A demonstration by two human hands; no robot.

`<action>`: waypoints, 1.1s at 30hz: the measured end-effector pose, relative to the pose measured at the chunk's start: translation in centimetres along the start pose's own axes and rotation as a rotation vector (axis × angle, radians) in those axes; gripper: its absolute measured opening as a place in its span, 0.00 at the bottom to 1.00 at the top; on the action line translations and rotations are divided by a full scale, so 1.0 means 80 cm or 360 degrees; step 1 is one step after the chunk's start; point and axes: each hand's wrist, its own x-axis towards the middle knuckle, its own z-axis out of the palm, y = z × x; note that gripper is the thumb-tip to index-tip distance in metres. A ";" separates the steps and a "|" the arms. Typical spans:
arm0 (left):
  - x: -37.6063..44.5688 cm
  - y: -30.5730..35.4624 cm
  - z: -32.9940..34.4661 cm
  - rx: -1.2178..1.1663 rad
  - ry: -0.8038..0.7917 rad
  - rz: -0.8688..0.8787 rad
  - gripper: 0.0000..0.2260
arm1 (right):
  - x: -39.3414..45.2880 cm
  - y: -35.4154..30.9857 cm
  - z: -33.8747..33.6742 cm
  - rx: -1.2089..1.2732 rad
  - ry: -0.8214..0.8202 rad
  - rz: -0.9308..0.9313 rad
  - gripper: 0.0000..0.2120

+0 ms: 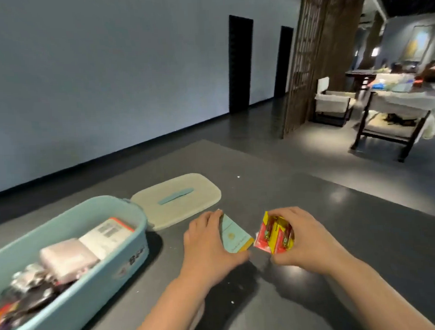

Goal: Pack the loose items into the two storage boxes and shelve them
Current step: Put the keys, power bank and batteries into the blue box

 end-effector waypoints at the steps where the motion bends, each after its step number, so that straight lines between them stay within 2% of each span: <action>1: -0.008 -0.019 -0.024 0.0032 0.0071 -0.0063 0.46 | 0.014 -0.024 0.012 0.0008 -0.0032 -0.0080 0.42; 10: -0.099 -0.172 -0.199 0.0257 0.0483 -0.0599 0.42 | 0.102 -0.230 0.116 0.0256 -0.0249 -0.0656 0.44; 13: -0.131 -0.211 -0.236 0.0323 0.0560 -0.0770 0.42 | 0.129 -0.279 0.144 0.0333 -0.0345 -0.0719 0.43; 17: -0.155 -0.257 -0.268 0.0351 0.0664 -0.0870 0.42 | 0.182 -0.325 0.176 0.0465 -0.0478 -0.0691 0.41; 21: -0.147 -0.286 -0.274 0.0275 0.0652 -0.0876 0.43 | 0.227 -0.344 0.208 0.0198 -0.0620 -0.0711 0.43; 25: -0.126 -0.303 -0.263 0.0172 0.0619 -0.0823 0.42 | 0.254 -0.352 0.234 -0.0273 -0.0838 -0.0875 0.44; 28: -0.109 -0.307 -0.253 0.0164 0.0529 -0.0824 0.45 | 0.269 -0.361 0.240 -0.0500 -0.1002 -0.0960 0.45; 33: -0.073 -0.312 -0.236 0.0269 0.0261 -0.0760 0.48 | 0.279 -0.362 0.241 -0.0543 -0.0879 -0.1139 0.33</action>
